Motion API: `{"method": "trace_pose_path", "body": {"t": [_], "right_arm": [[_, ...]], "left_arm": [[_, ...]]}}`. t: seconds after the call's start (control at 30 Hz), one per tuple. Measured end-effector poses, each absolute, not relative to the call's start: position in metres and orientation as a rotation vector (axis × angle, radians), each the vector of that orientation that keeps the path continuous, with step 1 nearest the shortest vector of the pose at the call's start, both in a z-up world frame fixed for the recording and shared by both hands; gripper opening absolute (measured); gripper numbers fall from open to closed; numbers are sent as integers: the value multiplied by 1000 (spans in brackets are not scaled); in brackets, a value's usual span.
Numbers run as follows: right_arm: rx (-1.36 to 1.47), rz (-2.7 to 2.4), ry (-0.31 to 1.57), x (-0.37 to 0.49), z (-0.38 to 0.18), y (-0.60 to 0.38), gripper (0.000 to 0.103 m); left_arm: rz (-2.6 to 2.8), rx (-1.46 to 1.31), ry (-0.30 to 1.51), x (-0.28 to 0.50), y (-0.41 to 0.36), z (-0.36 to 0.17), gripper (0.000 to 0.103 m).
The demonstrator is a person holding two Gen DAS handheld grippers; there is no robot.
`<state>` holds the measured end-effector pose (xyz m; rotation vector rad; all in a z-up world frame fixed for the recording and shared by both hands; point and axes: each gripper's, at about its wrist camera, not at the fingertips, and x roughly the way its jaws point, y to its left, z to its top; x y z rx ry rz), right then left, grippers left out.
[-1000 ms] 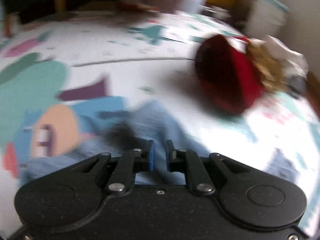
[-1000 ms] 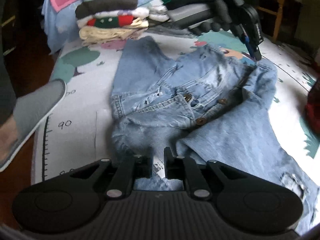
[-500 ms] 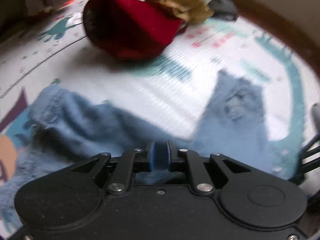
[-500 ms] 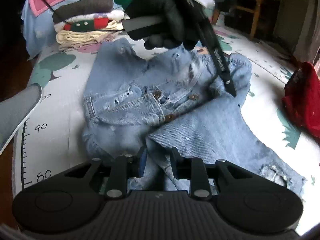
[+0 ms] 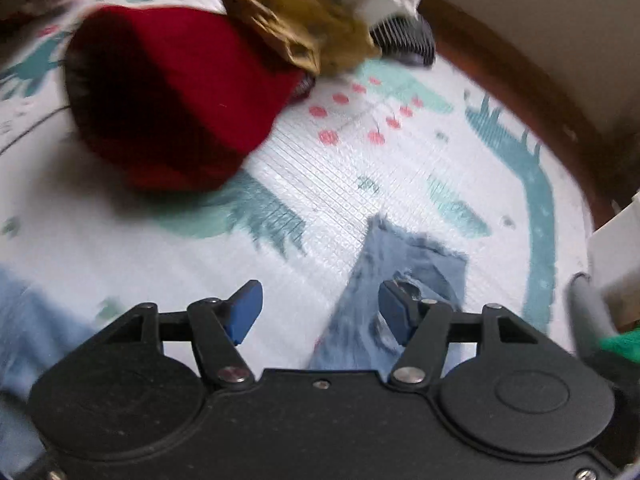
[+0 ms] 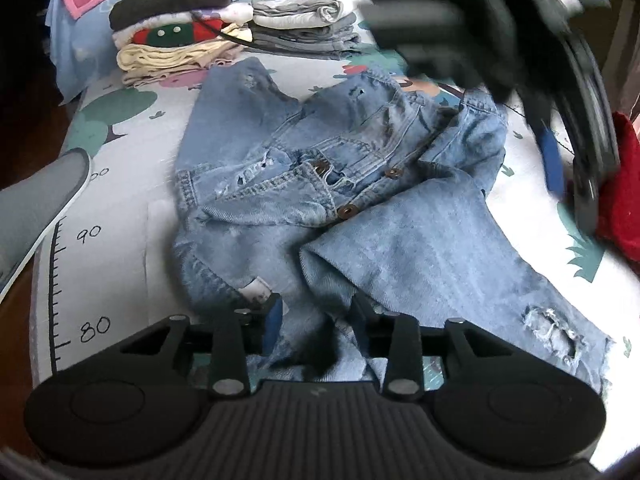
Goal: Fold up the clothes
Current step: 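Lift the sleeve with the left gripper and fold it over the jacket body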
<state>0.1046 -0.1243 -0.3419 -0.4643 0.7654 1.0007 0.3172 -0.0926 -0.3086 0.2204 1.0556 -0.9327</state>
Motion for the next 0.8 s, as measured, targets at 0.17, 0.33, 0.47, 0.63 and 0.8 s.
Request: {"method": "trace_pose_path", "body": {"t": [0.17, 0.33, 0.47, 0.63, 0.8], "right_arm": [[-442, 1007, 773, 104, -341, -127, 44], [-425, 1006, 772, 103, -340, -130, 44], [-418, 1002, 778, 102, -340, -131, 46], [-408, 1001, 786, 102, -341, -133, 49], [-387, 985, 789, 103, -341, -136, 52]], "left_arm": [[-954, 240, 1096, 321, -138, -328, 63], [-998, 322, 1074, 305, -164, -326, 59], [-983, 360, 1056, 296, -181, -327, 56], [-944, 489, 991, 282, -195, -326, 26], [-976, 380, 994, 283, -171, -314, 1]]}}
